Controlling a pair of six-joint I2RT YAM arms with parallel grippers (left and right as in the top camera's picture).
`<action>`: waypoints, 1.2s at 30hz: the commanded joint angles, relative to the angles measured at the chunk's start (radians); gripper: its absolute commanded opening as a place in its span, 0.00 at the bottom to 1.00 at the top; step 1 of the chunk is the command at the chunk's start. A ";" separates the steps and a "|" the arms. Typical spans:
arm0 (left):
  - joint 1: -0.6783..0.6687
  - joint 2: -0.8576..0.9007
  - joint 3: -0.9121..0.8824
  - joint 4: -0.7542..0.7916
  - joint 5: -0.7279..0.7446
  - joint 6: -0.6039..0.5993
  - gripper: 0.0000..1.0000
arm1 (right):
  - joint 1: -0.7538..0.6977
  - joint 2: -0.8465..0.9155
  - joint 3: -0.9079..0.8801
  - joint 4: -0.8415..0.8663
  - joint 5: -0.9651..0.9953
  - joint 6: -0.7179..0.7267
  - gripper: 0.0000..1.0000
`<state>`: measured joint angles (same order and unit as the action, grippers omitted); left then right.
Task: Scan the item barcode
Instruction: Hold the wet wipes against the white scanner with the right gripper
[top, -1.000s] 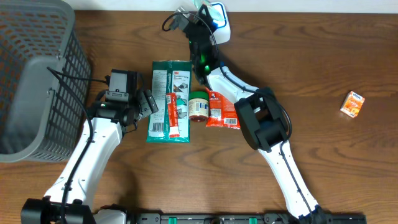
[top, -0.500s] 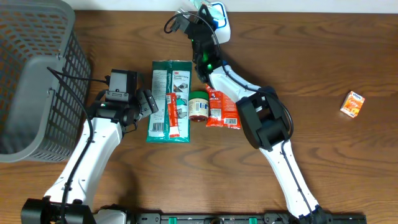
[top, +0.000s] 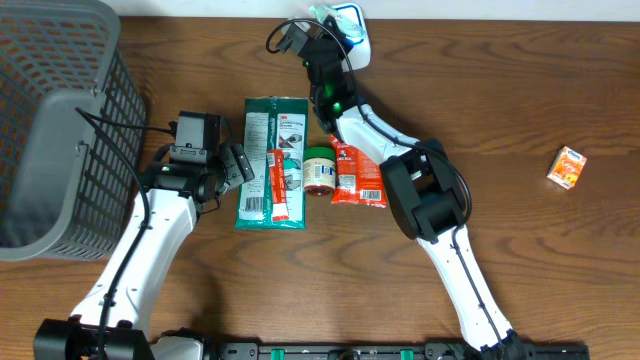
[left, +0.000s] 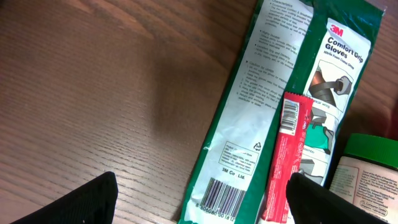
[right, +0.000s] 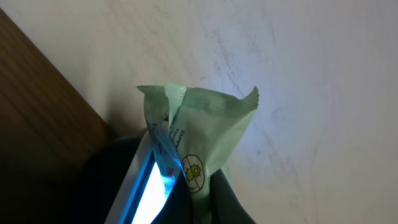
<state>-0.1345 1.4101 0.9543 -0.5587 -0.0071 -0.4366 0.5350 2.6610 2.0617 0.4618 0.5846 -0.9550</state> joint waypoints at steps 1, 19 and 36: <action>0.003 -0.005 0.017 -0.002 -0.020 0.010 0.87 | 0.018 0.021 0.012 -0.010 0.040 0.088 0.01; 0.003 -0.005 0.017 -0.002 -0.020 0.010 0.87 | 0.018 0.018 0.012 -0.044 0.081 0.341 0.01; 0.003 -0.005 0.017 -0.002 -0.020 0.010 0.87 | -0.002 -0.390 0.012 -0.592 0.053 0.618 0.01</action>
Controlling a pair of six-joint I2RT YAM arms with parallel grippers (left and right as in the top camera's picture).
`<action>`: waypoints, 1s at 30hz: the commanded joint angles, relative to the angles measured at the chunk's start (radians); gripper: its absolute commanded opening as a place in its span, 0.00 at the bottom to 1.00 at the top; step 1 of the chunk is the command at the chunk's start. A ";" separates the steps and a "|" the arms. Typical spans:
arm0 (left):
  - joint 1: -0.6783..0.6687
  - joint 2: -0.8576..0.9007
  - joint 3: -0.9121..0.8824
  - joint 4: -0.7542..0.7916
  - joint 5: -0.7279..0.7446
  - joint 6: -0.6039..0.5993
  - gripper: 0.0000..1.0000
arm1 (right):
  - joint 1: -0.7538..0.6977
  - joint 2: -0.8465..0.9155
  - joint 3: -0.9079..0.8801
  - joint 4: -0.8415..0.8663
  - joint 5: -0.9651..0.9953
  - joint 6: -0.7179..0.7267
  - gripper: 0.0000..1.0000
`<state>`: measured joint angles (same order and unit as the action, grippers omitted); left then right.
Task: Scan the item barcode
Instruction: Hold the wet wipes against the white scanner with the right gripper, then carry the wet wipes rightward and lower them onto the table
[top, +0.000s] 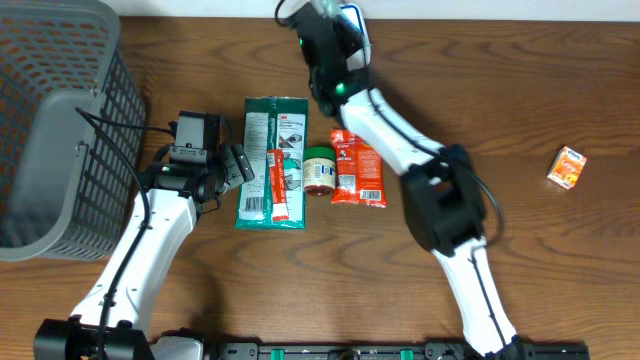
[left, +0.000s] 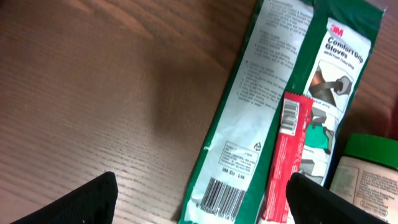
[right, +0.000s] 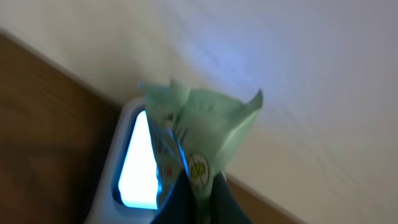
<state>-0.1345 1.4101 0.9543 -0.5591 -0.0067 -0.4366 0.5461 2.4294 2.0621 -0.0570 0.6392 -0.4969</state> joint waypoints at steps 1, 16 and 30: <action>0.003 -0.005 0.017 -0.002 -0.020 0.010 0.87 | -0.019 -0.204 0.012 -0.169 -0.003 0.227 0.01; 0.003 -0.005 0.017 -0.002 -0.020 0.010 0.87 | -0.359 -0.465 -0.001 -1.154 -0.731 0.529 0.01; 0.003 -0.005 0.017 -0.002 -0.020 0.010 0.87 | -0.682 -0.459 -0.526 -0.991 -0.660 0.496 0.01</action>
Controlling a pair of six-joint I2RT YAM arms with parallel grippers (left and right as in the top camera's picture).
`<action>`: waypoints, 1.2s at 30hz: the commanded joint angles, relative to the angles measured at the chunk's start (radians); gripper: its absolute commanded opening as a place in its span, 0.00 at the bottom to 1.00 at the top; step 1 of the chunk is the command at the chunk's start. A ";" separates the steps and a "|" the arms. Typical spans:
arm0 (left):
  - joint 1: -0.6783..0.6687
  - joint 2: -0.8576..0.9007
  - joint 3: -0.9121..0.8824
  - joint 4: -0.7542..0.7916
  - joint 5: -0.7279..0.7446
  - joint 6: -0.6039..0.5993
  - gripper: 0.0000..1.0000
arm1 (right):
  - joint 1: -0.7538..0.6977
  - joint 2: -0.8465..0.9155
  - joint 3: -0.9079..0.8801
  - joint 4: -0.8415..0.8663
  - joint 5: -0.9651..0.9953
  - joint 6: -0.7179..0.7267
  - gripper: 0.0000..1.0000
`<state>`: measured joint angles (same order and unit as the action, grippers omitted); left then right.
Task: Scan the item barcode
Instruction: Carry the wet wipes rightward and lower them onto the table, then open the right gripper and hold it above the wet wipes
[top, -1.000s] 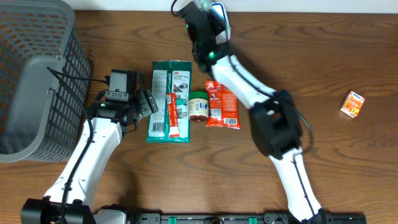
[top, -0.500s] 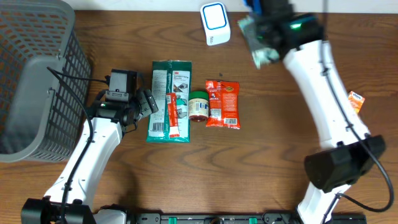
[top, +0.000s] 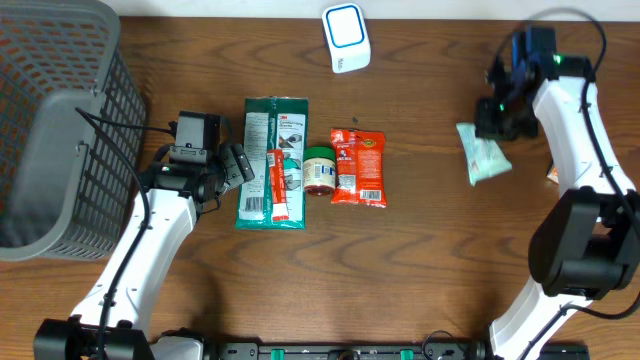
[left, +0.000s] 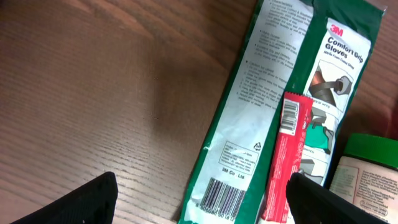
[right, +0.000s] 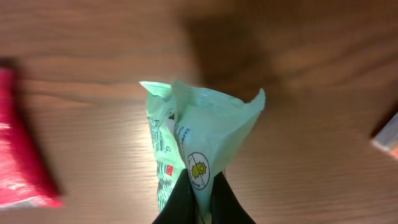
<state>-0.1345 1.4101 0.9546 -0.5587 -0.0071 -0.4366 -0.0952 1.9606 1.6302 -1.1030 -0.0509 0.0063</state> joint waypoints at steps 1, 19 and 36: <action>0.003 -0.005 0.016 -0.002 -0.020 0.010 0.87 | -0.055 0.010 -0.127 0.085 0.042 -0.008 0.01; 0.003 -0.005 0.016 -0.002 -0.020 0.010 0.87 | -0.096 -0.034 -0.221 0.211 0.095 -0.007 0.56; 0.003 -0.005 0.016 -0.002 -0.020 0.010 0.87 | -0.029 -0.105 -0.291 0.159 0.103 -0.021 0.19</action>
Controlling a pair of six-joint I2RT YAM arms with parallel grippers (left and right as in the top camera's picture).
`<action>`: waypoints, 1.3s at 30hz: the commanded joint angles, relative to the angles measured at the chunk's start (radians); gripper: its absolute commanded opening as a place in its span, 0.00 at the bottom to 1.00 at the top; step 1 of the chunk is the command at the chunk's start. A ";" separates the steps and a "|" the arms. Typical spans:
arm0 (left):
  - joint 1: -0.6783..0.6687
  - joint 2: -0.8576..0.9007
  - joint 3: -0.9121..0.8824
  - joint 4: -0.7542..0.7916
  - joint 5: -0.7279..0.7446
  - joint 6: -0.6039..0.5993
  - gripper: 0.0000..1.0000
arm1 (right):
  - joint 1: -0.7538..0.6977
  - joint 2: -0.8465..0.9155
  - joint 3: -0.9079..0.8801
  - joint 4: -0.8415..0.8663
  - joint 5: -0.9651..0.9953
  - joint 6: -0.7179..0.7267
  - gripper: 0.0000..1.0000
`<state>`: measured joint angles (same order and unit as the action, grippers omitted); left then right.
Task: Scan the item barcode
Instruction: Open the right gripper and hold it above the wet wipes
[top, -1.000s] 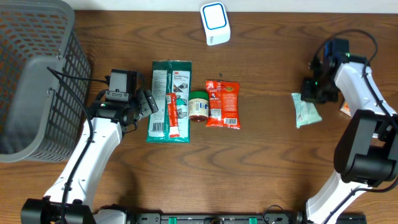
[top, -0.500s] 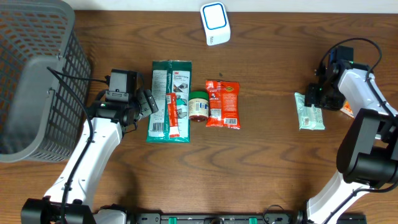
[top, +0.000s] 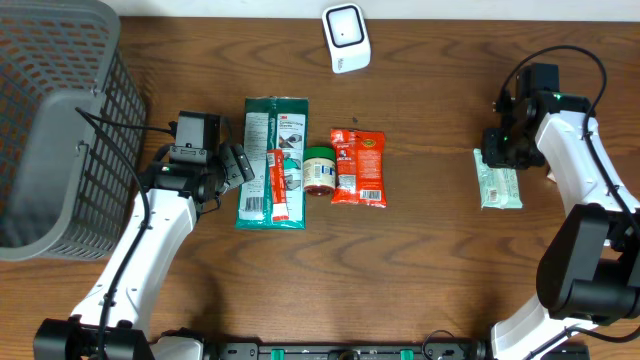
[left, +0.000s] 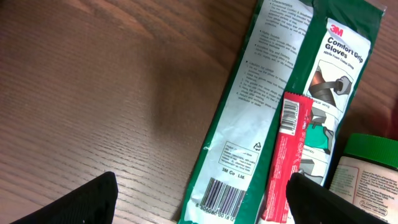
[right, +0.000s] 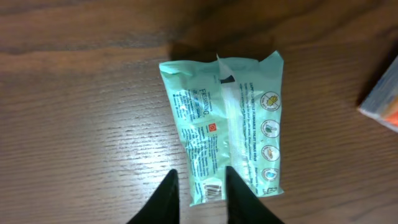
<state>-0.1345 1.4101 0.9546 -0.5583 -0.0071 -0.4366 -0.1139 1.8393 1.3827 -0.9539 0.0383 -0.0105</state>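
The pale green wipes packet (top: 499, 186) (right: 225, 124) lies flat on the wood at the right, its barcode facing up at the near end. My right gripper (top: 503, 148) (right: 200, 180) is open just above that end, one finger on each side of the packet's corner. The white scanner (top: 346, 36) with its blue-rimmed window stands at the back middle. My left gripper (top: 236, 162) (left: 199, 202) hangs open over the lower end of the green gloves pack (left: 267, 106), holding nothing.
A grey mesh basket (top: 60, 120) fills the left. In the middle lie the gloves pack (top: 262, 150), a red stick packet (top: 277, 186), a green-lidded jar (top: 319, 170) and a red snack bag (top: 357, 168). A small orange box (right: 382, 106) sits right of the wipes.
My right gripper was shut on the wipes packet, holding it up over the right side of the table. Now the packet lies flat there and the gripper is open. The left arm has not moved.
My right gripper first held the green wipes packet against the lit scanner at the back, and still did a second later. Then it held the packet far to the right, near the orange box. Now the packet rests on the table, let go.
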 joint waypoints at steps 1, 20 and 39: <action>0.003 -0.005 0.016 -0.003 -0.020 0.010 0.87 | -0.013 0.016 -0.058 0.021 0.014 -0.005 0.22; 0.003 -0.005 0.016 -0.002 -0.020 0.010 0.87 | -0.045 -0.001 -0.211 0.237 -0.033 0.010 0.66; 0.003 -0.005 0.016 -0.003 -0.020 0.010 0.87 | 0.027 -0.037 -0.225 0.182 -0.121 0.010 0.08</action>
<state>-0.1345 1.4101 0.9546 -0.5583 -0.0071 -0.4366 -0.0994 1.8107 1.1954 -0.7879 -0.1108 -0.0044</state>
